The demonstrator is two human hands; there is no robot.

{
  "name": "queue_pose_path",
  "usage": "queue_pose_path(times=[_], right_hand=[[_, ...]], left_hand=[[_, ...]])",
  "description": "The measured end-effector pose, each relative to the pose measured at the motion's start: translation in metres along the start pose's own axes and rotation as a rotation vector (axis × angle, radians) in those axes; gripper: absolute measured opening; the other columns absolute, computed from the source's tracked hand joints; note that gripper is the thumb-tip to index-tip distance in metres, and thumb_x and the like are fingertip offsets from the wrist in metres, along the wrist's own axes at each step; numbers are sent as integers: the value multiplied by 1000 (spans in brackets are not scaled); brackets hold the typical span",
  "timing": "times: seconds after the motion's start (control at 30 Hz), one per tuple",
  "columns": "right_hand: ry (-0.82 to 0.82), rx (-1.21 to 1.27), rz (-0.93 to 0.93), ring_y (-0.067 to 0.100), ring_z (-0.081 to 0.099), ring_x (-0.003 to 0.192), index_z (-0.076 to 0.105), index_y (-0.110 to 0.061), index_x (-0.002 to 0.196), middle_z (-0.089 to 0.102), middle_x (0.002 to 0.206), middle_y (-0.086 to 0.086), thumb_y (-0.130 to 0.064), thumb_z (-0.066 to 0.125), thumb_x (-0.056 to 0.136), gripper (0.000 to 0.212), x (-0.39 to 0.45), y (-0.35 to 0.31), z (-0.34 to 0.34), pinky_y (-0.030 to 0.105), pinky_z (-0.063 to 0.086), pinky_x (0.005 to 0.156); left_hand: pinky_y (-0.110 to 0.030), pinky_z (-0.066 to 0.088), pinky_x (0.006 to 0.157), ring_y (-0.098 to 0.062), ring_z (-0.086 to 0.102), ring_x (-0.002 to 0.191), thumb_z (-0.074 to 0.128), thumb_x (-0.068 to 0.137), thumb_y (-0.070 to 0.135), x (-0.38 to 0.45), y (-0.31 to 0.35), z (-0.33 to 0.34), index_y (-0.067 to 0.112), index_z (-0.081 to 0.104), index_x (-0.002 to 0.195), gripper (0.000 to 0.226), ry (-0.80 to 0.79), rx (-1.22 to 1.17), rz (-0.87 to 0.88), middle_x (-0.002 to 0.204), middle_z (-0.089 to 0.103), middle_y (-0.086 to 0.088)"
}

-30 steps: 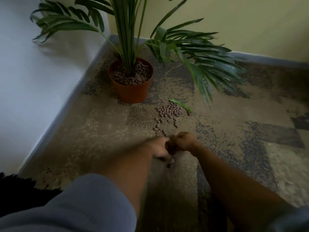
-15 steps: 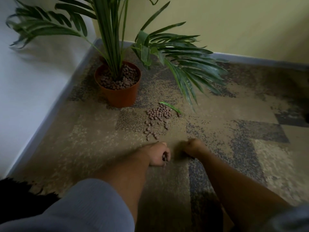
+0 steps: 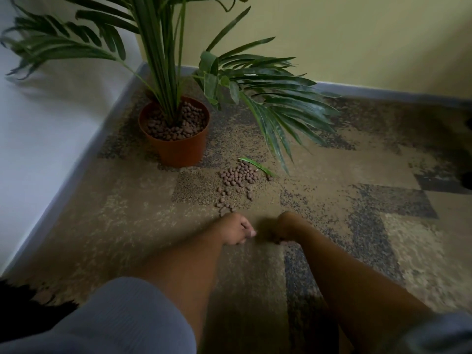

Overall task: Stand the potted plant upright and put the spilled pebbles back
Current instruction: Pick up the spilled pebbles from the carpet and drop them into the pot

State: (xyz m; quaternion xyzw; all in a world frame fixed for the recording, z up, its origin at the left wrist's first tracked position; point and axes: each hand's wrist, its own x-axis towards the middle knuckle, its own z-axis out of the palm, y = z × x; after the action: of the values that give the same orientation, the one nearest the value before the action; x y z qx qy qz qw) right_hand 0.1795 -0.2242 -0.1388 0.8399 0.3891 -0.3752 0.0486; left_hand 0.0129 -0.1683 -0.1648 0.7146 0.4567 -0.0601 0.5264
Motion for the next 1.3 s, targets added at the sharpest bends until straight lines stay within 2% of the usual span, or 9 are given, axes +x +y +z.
queue_pose_path(times=[0.13,0.23,0.33,0.57,0.73,0.83,1.0,1.2,1.3], right_hand=[[-197,656,26,23,69,86,67,-5,94,69,98,13,-10,69,84,11,3,-25,-1,32,62,75],[-272,1131,39,22,66,78,63,5,94,65,94,19,8,49,89,15,7,-46,1,24,58,58],[-395,1446,-14,21,62,80,58,4,101,62,92,18,7,37,91,23,-6,-73,-5,25,59,63],[-442,1597,-106,23,67,78,53,-9,55,69,65,14,-14,37,96,45,-13,-137,-26,31,59,69],[-418,1740,-222,30,69,91,47,-8,70,67,91,22,-13,35,95,28,-20,-185,-53,32,60,80],[-381,1785,-283,40,51,129,55,10,122,46,141,30,-14,37,96,40,-25,-211,-67,38,47,105],[-432,1689,-378,32,45,119,35,7,141,44,123,17,-30,46,87,66,-36,-240,-83,43,34,115],[-589,1812,-393,31,39,140,33,3,146,37,151,22,-29,38,103,53,-20,-250,-87,36,32,116],[-578,1781,-392,32,37,141,28,5,147,34,151,24,-28,37,104,55,-26,-246,-86,37,33,116]], left_hand=[[-35,53,93,-15,71,91,66,91,27,5,4,-10,17,71,100,14,59,-443,-104,92,75,-2],[-15,56,71,-5,68,74,63,95,20,6,6,-20,3,66,116,27,119,-807,-138,89,73,-2],[-10,53,61,-5,62,78,60,96,16,0,10,-35,1,64,118,27,186,-1177,-124,94,69,-4],[-9,50,58,-1,58,79,59,96,18,-10,14,-89,11,63,118,24,351,-1617,71,91,66,4],[-12,52,54,-3,65,66,63,93,17,-14,31,-133,10,66,101,11,462,-1783,230,82,69,0],[-13,49,45,-5,63,64,61,95,16,-15,46,-161,5,65,112,21,586,-1772,141,84,68,-2],[-13,47,39,-10,59,71,57,96,7,-20,58,-194,0,64,110,17,706,-1691,57,87,62,-7],[-30,53,70,-25,58,80,38,101,10,-31,63,-223,-6,51,133,39,635,-1546,103,93,58,-16],[-33,49,90,-32,57,110,31,104,11,-33,60,-227,-8,39,140,41,627,-1629,143,119,56,-22]])
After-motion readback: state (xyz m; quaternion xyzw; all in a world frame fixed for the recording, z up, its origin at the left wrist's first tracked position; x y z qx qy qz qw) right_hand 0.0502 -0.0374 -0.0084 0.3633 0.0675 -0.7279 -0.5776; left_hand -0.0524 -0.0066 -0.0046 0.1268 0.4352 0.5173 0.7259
